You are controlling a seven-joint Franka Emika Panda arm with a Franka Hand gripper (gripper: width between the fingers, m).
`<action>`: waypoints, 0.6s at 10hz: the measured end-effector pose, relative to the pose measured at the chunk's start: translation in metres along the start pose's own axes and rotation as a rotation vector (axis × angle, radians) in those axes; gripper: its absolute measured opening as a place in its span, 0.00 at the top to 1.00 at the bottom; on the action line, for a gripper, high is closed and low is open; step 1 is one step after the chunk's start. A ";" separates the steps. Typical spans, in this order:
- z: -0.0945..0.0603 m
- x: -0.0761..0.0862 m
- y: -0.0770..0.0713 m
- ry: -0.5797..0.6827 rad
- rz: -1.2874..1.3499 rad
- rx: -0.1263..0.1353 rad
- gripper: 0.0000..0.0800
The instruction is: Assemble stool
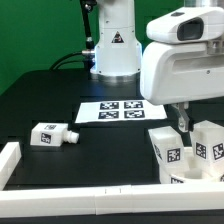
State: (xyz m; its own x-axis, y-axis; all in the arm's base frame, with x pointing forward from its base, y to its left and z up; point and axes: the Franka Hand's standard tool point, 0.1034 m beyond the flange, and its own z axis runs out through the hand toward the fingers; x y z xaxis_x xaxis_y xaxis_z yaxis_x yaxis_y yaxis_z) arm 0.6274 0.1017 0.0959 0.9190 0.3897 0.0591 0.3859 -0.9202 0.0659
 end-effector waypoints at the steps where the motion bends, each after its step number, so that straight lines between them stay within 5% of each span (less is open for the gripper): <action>1: 0.001 0.000 0.000 -0.001 0.014 0.000 0.19; 6: 0.032 -0.002 -0.016 -0.024 0.174 -0.006 0.19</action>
Offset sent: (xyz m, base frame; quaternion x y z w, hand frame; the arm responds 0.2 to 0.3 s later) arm 0.0002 0.0144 -0.0221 0.0432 0.0045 0.0680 0.9967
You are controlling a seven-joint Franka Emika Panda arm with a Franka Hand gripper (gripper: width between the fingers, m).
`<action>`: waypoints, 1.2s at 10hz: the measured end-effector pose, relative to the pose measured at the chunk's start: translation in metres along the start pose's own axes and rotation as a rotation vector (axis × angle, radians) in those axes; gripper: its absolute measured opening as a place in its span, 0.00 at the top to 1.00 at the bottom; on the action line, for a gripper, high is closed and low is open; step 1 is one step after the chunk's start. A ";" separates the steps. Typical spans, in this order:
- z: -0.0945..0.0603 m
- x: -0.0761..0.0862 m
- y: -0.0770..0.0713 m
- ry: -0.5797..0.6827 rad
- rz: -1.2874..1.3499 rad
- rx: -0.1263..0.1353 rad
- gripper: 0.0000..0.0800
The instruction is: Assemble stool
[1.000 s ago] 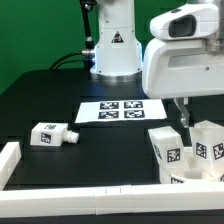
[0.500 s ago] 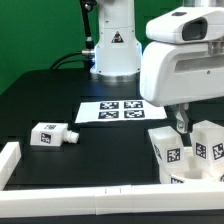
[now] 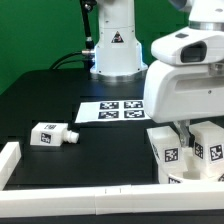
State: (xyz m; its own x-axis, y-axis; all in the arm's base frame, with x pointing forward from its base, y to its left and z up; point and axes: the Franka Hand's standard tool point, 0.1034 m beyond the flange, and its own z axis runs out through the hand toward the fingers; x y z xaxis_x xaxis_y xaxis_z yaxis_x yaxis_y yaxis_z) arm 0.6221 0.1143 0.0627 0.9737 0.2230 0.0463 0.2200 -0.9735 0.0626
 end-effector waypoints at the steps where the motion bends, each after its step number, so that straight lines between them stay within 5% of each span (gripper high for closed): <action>1: 0.000 0.000 0.001 0.000 0.001 0.000 0.19; 2: 0.000 0.000 0.002 -0.001 0.004 0.000 0.35; 3: 0.000 0.000 0.002 -0.001 0.020 0.000 0.35; 4: 0.000 0.000 0.002 -0.001 0.066 0.001 0.52; 5: 0.000 0.000 0.002 -0.001 0.138 0.001 0.59; 8: 0.001 0.000 0.000 0.016 0.453 0.002 0.59; 12: -0.001 0.004 -0.002 -0.006 1.140 0.074 0.59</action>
Offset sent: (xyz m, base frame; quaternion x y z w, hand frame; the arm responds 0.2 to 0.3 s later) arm 0.0000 0.0000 0.0000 0.0000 0.0000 0.0000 1.0000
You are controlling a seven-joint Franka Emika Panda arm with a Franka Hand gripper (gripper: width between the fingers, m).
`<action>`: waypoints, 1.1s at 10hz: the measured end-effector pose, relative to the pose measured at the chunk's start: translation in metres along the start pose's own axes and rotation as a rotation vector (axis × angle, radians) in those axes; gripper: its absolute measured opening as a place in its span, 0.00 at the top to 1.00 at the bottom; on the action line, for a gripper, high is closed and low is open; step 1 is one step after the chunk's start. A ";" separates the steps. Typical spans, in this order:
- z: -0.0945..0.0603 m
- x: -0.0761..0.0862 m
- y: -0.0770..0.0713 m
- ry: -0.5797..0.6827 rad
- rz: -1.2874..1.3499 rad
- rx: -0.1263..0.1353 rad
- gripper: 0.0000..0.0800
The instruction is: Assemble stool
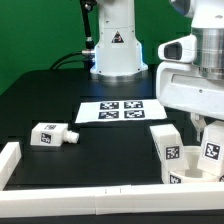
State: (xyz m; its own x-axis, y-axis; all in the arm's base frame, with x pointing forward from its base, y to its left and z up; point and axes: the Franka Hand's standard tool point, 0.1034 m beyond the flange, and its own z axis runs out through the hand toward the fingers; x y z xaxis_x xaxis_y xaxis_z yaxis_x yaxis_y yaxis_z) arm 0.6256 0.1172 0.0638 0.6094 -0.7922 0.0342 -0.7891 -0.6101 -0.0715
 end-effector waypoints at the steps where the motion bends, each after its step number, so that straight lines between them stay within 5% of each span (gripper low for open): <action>1: 0.001 -0.002 0.000 -0.001 0.071 -0.001 0.58; 4: 0.000 -0.003 -0.001 -0.006 0.263 0.003 0.58; 8: -0.006 -0.009 -0.013 -0.052 1.052 0.044 0.58; 9: -0.003 -0.009 -0.012 -0.055 1.096 0.062 0.58; 11: -0.001 -0.011 -0.009 -0.053 1.066 0.055 0.58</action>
Offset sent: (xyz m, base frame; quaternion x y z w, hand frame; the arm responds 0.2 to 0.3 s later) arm 0.0000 0.0000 0.0000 0.0000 0.0000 0.1938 0.9810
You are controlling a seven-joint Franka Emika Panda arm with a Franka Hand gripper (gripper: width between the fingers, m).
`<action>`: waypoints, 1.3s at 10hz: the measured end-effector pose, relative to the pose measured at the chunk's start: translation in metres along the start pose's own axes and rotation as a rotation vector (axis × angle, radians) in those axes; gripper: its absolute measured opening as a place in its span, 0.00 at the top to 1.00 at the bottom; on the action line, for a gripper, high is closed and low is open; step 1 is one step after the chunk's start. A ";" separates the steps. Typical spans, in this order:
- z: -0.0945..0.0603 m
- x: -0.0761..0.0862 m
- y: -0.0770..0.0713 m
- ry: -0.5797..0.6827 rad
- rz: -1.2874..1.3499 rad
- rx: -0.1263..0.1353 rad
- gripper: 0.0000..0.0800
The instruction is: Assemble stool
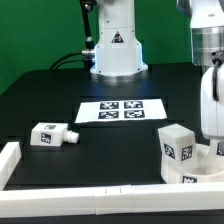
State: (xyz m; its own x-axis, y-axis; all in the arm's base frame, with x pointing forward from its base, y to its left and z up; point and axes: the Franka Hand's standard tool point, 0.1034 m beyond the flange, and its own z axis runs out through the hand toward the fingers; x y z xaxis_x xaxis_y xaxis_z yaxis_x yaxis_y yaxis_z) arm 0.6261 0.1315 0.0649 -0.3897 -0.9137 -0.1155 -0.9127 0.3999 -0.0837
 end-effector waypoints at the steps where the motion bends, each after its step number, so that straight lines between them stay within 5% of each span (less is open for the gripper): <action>1: 0.000 0.000 0.000 0.000 -0.008 0.000 0.58; 3: 0.000 0.000 0.000 0.000 -0.065 0.000 0.23; 7: -0.028 -0.009 0.000 -0.031 -0.550 0.024 0.19; 10: -0.024 -0.005 0.001 -0.023 -0.700 0.020 0.19; 13: -0.036 0.000 -0.009 -0.004 -1.250 0.041 0.19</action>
Offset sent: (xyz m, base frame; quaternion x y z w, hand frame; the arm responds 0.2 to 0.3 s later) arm -0.0069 0.0089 0.0101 -0.0493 -0.0134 -0.1212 0.9913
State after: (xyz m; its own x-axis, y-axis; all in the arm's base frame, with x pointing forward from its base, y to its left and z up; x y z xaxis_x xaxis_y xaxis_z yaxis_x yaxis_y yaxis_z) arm 0.6294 0.1251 0.1010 0.7404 -0.6693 0.0620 -0.6532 -0.7382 -0.1685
